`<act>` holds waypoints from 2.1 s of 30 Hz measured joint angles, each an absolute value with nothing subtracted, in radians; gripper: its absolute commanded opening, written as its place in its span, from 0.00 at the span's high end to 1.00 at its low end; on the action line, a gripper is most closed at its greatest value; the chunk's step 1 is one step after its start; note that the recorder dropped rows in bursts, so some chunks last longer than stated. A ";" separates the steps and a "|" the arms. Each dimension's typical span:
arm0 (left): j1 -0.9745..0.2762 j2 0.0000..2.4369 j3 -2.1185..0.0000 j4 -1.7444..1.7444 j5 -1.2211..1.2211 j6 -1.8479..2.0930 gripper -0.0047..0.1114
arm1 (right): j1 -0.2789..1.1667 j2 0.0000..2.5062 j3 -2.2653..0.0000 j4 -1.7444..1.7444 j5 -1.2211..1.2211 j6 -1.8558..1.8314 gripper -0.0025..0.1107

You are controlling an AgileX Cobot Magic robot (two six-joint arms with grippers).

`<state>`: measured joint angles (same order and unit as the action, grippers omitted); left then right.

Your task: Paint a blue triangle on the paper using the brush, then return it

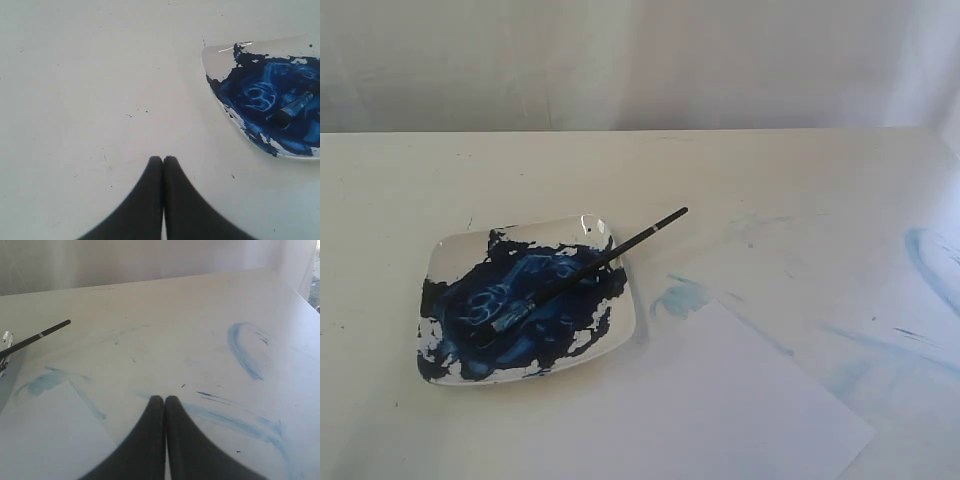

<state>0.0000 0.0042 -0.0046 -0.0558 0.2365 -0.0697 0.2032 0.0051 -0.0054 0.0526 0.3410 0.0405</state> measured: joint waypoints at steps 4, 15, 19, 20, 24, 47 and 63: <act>0.000 0.004 -0.005 -0.056 0.237 -0.070 0.96 | 0.203 0.005 -0.005 0.053 0.341 0.040 0.98; 0.000 0.004 -0.005 -0.056 0.237 -0.070 0.96 | 0.203 0.005 -0.005 0.049 0.350 0.032 0.98; 0.000 0.004 -0.005 -0.056 0.237 -0.070 0.96 | 0.203 0.005 -0.005 0.049 0.358 0.026 0.98; 0.000 0.004 -0.005 -0.056 0.237 -0.070 0.96 | 0.203 0.005 -0.005 0.049 0.358 0.026 0.98; 0.000 0.004 -0.005 -0.056 0.237 -0.070 0.96 | 0.203 0.005 -0.005 0.049 0.362 0.026 0.98; 0.000 0.004 -0.003 -0.053 -0.039 -0.070 0.96 | 0.203 0.005 -0.005 0.050 0.179 0.034 0.98; 0.000 0.004 -0.003 -0.053 -0.478 -0.079 0.96 | 0.203 0.005 -0.005 0.050 0.179 0.024 0.98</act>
